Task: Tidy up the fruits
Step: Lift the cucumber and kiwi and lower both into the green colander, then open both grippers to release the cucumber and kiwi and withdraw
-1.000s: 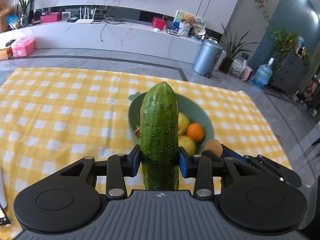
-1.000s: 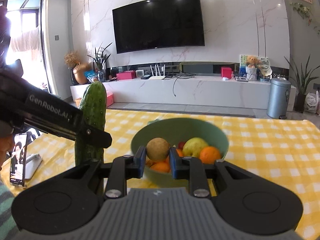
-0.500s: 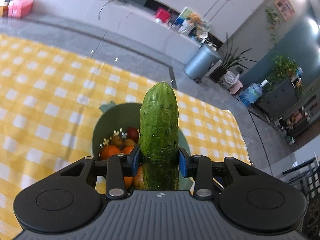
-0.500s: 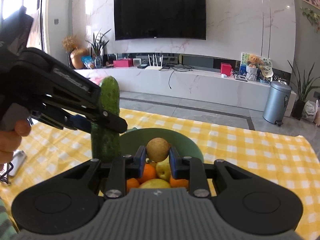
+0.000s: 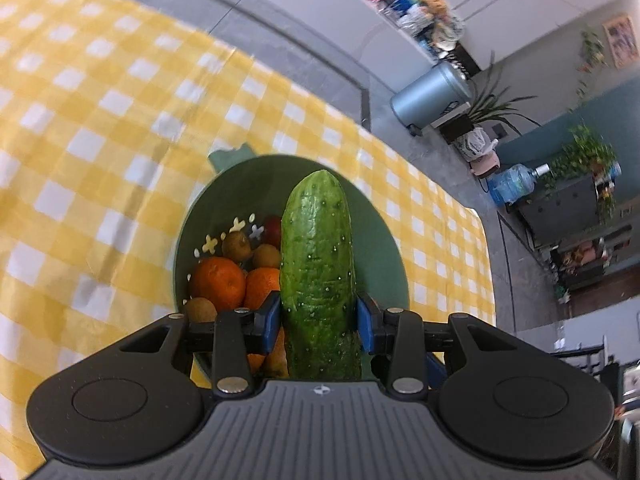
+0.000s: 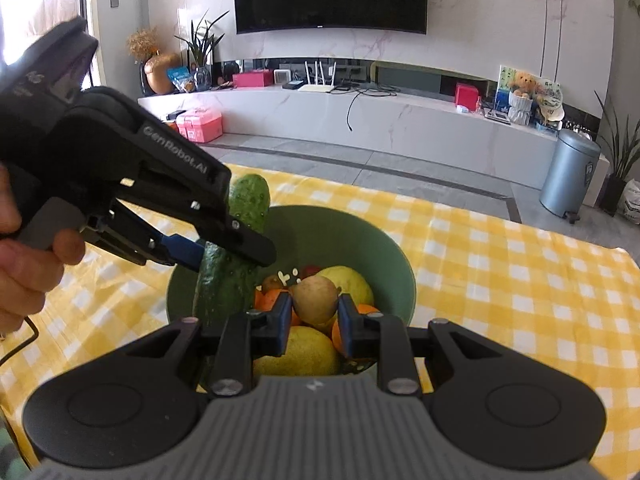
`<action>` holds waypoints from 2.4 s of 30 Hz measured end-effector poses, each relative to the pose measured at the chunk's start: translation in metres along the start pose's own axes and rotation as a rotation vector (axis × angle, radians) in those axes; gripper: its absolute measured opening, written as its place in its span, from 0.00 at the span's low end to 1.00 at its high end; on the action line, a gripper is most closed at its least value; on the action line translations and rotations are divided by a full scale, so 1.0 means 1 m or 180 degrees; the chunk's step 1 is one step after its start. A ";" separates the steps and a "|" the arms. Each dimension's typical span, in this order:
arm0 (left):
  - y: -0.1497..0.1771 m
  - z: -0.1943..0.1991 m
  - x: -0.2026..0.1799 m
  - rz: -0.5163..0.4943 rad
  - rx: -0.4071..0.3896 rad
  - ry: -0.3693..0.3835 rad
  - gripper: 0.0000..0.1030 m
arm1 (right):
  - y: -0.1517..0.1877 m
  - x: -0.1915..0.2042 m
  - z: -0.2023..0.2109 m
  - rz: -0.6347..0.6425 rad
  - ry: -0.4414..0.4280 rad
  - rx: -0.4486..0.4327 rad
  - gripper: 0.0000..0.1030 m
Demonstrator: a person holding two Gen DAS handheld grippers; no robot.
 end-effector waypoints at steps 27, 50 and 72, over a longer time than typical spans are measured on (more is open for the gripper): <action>-0.002 -0.011 0.012 -0.0235 0.0092 -0.0700 0.54 | -0.001 -0.001 -0.038 0.0034 0.0061 0.0358 0.20; 0.027 0.071 0.013 -0.1330 -0.0765 -0.1189 0.64 | -0.044 -0.008 -0.070 -0.0782 -0.0518 0.0456 0.20; 0.070 0.072 0.043 -0.1146 -0.0699 -0.0871 0.66 | -0.057 0.004 -0.101 -0.0976 -0.0208 0.0611 0.28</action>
Point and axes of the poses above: each gripper's, at about its wrist camera, not at the fingertips, and z roughly against the way its jaws point, x to its left, y to its underside, the point moved 9 cm from there along -z, roughly the way its jaws point, and after that the axes turned 12 degrees about x, right-handed, at the moved point
